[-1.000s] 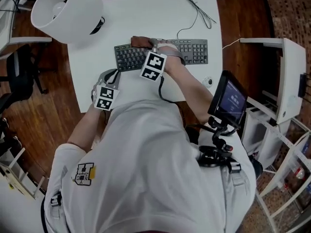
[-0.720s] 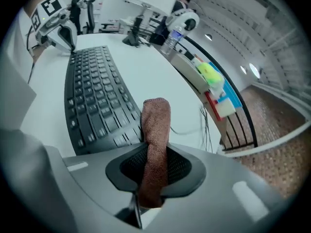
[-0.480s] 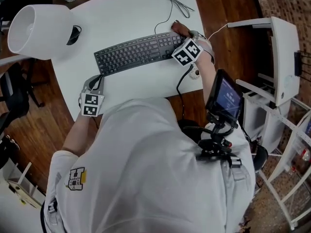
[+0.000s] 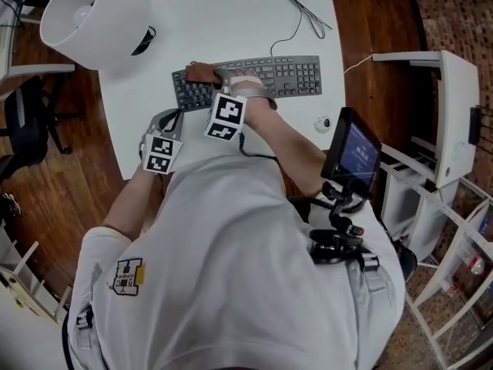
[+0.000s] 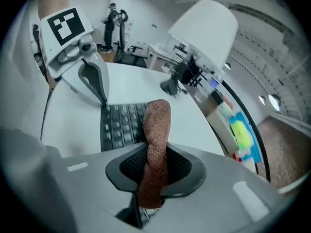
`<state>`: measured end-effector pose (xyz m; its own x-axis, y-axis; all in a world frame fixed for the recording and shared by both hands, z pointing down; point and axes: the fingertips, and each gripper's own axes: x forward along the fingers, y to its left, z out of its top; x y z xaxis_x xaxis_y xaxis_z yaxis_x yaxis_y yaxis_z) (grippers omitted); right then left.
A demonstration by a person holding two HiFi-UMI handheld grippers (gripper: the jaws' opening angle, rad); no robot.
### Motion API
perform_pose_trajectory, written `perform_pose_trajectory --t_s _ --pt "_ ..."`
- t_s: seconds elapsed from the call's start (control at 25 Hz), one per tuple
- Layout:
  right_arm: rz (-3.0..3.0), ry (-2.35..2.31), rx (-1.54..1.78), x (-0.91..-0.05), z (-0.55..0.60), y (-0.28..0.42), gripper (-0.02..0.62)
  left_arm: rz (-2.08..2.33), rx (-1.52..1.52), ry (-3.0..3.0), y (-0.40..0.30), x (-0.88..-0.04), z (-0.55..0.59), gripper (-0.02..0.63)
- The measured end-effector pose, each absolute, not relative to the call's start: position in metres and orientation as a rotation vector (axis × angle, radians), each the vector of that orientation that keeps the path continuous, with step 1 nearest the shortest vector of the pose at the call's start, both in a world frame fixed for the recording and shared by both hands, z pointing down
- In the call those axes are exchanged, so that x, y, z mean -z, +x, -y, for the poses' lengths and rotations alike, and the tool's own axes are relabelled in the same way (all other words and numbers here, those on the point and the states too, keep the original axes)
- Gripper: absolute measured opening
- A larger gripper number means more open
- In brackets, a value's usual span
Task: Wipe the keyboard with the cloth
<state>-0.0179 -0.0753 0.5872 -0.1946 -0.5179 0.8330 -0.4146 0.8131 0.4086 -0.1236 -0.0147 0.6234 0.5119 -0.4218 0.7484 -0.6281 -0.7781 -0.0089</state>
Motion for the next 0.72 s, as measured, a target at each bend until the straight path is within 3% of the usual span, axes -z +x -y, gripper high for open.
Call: perform_pose_trajectory --t_s 0.12,0.28,0.48,0.72 --pt "1.875 0.565 0.223 -0.598 0.076 -0.108 0.080 0.886 -1.105 2.492 -0.135 -0.626 0.019 0.008" --pt "1.854 0.514 0.221 -0.618 0.071 -0.126 0.080 0.864 -1.102 2.499 -0.137 -0.627 0.019 0.008" --pt "1.773 0.629 0.133 -0.617 0.079 -0.052 0.080 0.855 -1.108 2.509 -0.141 -0.624 0.022 0.008" --pt "1.600 0.853 -0.010 -0.619 0.078 0.112 0.080 0.851 -1.129 2.500 -0.132 -0.622 0.021 0.008"
